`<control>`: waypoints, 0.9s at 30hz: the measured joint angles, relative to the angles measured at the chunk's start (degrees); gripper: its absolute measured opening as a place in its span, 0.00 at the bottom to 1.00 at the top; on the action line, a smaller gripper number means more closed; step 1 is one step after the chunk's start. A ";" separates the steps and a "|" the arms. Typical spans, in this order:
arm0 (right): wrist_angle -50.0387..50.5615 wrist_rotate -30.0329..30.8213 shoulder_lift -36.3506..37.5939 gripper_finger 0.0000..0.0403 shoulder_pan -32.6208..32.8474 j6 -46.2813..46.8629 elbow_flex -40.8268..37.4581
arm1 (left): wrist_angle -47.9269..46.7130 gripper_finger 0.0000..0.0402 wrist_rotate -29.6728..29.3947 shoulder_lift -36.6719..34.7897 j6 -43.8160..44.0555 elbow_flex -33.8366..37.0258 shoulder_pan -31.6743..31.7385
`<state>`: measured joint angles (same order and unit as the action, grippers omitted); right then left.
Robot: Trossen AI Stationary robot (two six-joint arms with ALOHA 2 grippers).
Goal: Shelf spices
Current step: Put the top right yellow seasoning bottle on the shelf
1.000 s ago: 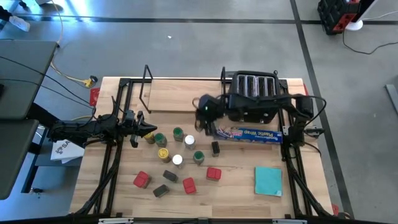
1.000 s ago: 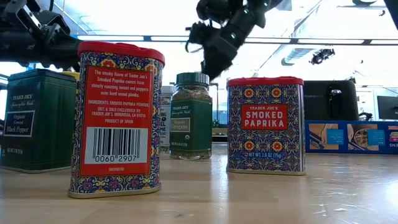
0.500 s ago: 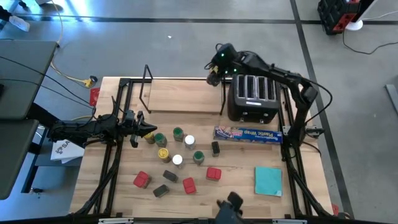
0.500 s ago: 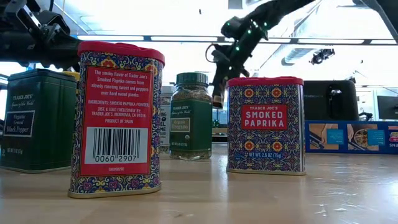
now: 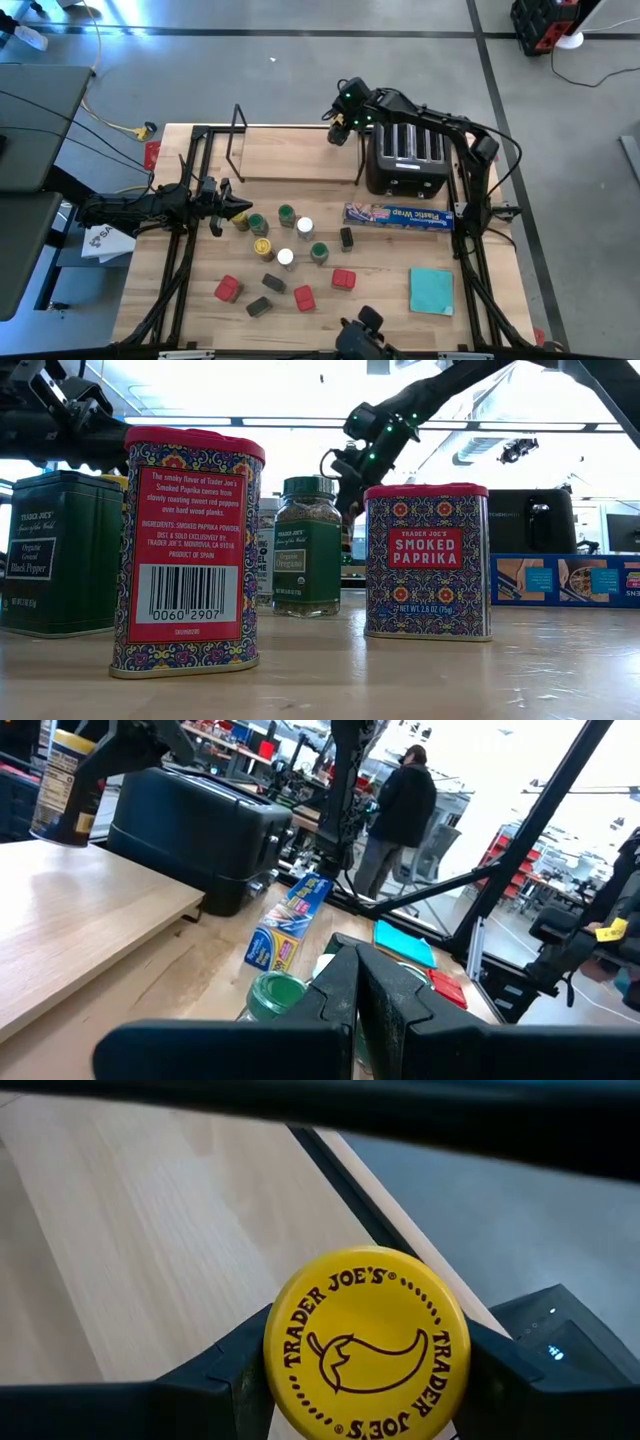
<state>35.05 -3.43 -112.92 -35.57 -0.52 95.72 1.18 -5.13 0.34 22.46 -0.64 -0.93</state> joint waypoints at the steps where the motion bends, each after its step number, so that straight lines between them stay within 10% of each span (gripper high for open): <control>1: -0.11 0.01 -0.02 0.53 0.05 -0.14 -0.01 | -0.01 0.01 0.00 0.01 0.00 -0.01 0.00; 27: 13.77 -0.17 -3.31 0.58 1.18 -16.53 15.43 | 0.54 0.01 -0.09 0.00 0.00 -0.01 0.00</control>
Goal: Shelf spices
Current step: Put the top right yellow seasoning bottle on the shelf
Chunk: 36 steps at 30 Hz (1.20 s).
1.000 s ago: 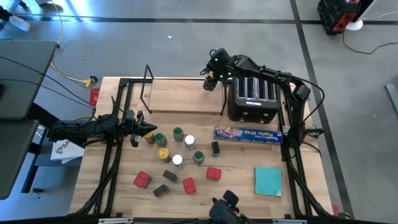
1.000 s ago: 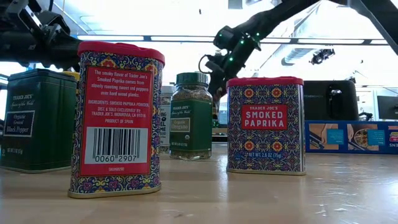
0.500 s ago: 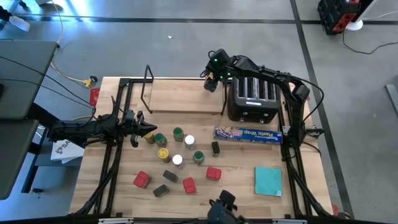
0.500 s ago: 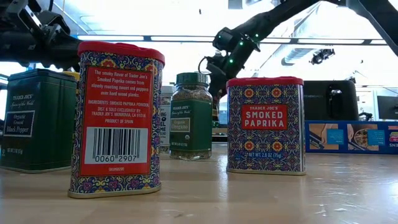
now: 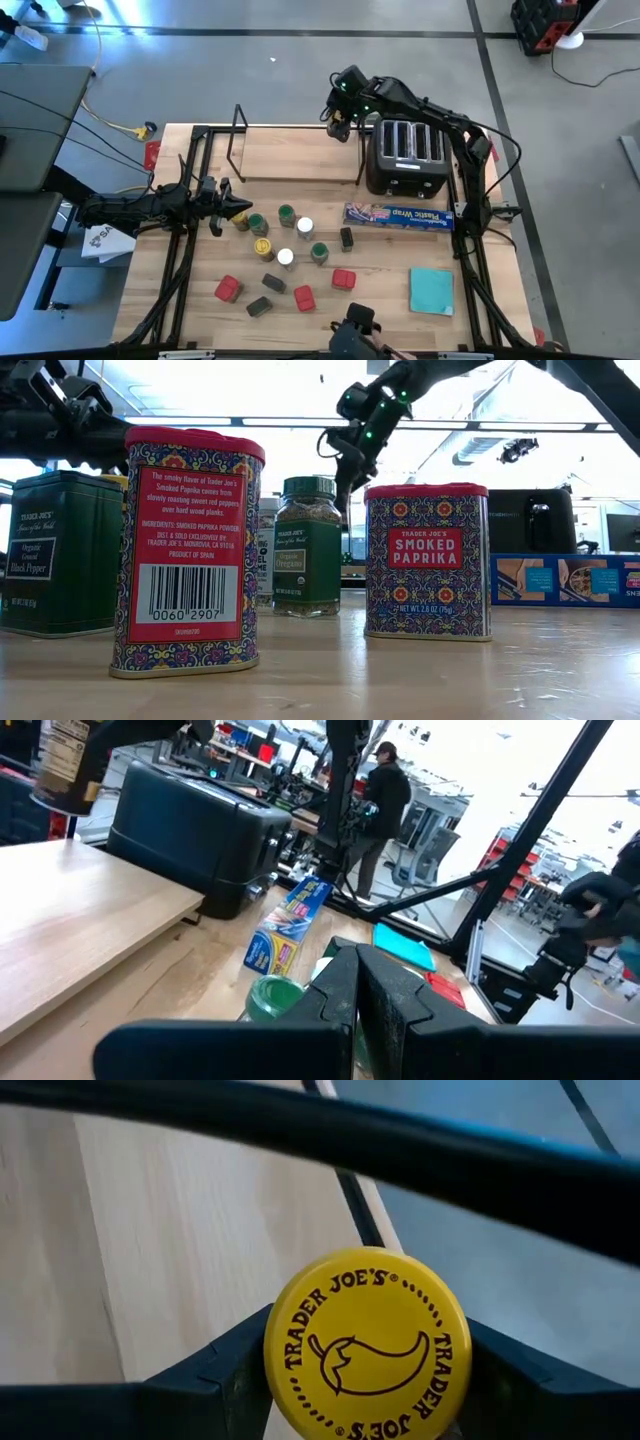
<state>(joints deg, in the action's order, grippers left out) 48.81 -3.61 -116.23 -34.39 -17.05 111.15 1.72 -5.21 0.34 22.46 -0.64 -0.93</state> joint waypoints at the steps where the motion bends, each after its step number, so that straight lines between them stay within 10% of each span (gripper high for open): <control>1: 0.77 0.05 -0.59 0.58 -0.05 -1.13 0.11 | -0.06 0.01 0.00 0.02 0.02 0.02 0.00; 36: 4.29 4.08 -6.44 0.59 -2.62 -5.52 0.26 | -0.40 0.01 0.11 0.01 1.35 0.01 -0.02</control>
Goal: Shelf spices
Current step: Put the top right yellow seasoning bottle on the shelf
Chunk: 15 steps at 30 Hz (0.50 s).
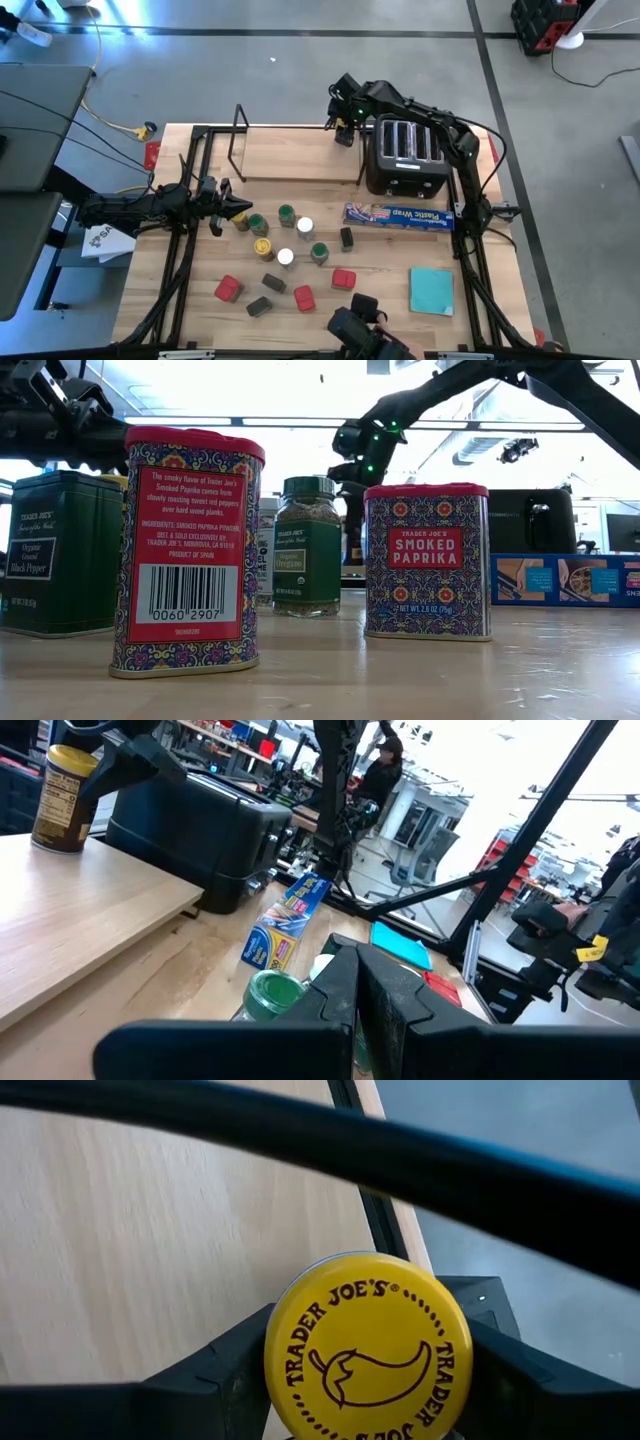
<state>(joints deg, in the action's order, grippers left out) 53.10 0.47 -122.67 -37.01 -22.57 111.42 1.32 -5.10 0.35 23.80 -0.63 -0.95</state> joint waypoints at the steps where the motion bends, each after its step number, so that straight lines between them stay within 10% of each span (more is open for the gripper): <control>1: -0.03 0.06 0.00 0.59 -0.06 -0.05 0.00 | 0.00 0.01 0.00 0.01 0.01 0.01 0.00; 15: 1.40 0.41 0.06 0.72 -0.08 -1.84 -0.02 | -0.02 0.01 0.00 0.01 0.05 0.00 0.00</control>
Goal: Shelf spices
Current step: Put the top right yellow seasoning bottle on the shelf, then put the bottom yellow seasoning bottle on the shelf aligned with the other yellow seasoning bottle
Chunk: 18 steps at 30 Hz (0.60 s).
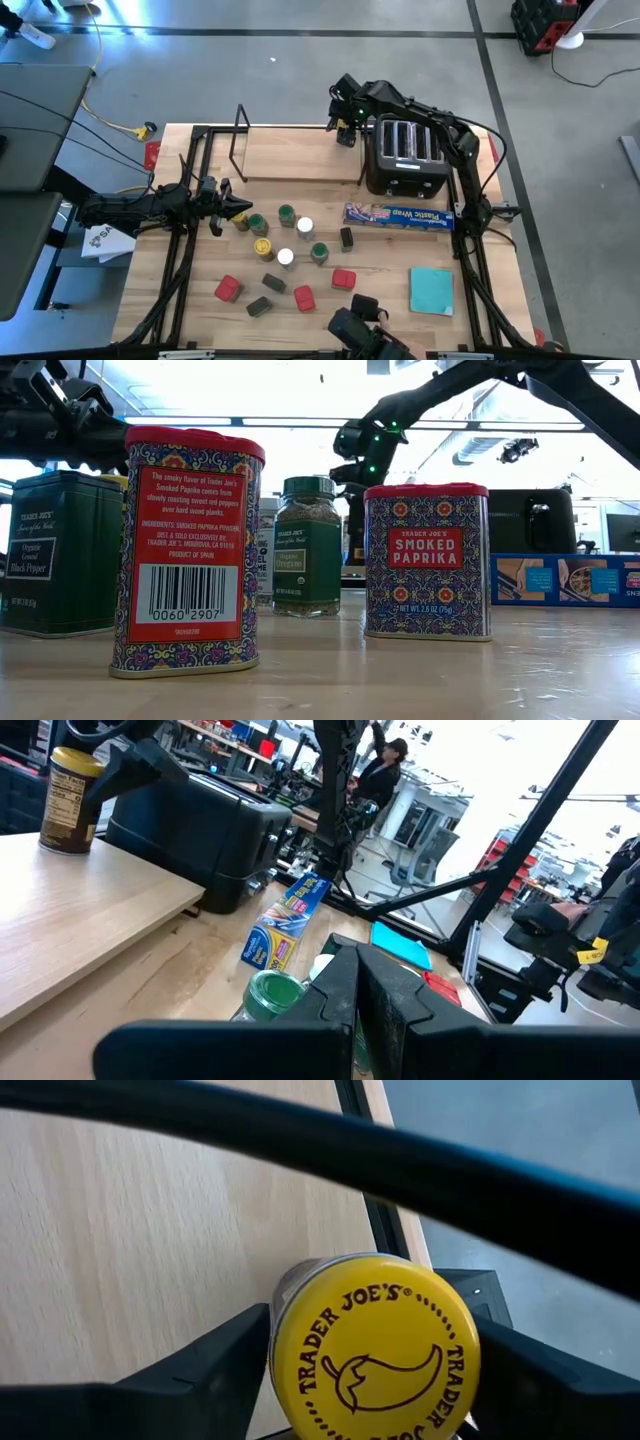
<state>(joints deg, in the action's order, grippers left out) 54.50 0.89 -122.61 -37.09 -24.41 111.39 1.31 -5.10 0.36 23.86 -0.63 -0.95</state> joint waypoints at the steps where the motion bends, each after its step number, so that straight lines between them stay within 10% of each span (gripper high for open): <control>1: 0.14 0.00 0.06 0.73 -0.01 -0.10 0.00 | 0.01 0.01 0.00 -0.01 0.00 0.01 0.00; 18: 11.58 5.64 0.51 0.75 1.31 0.35 13.48 | -0.01 0.01 -0.02 -0.01 0.00 0.00 0.01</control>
<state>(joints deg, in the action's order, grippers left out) 66.07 6.53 -122.10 -35.79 -24.06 124.87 1.30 -5.13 0.35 23.86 -0.63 -0.95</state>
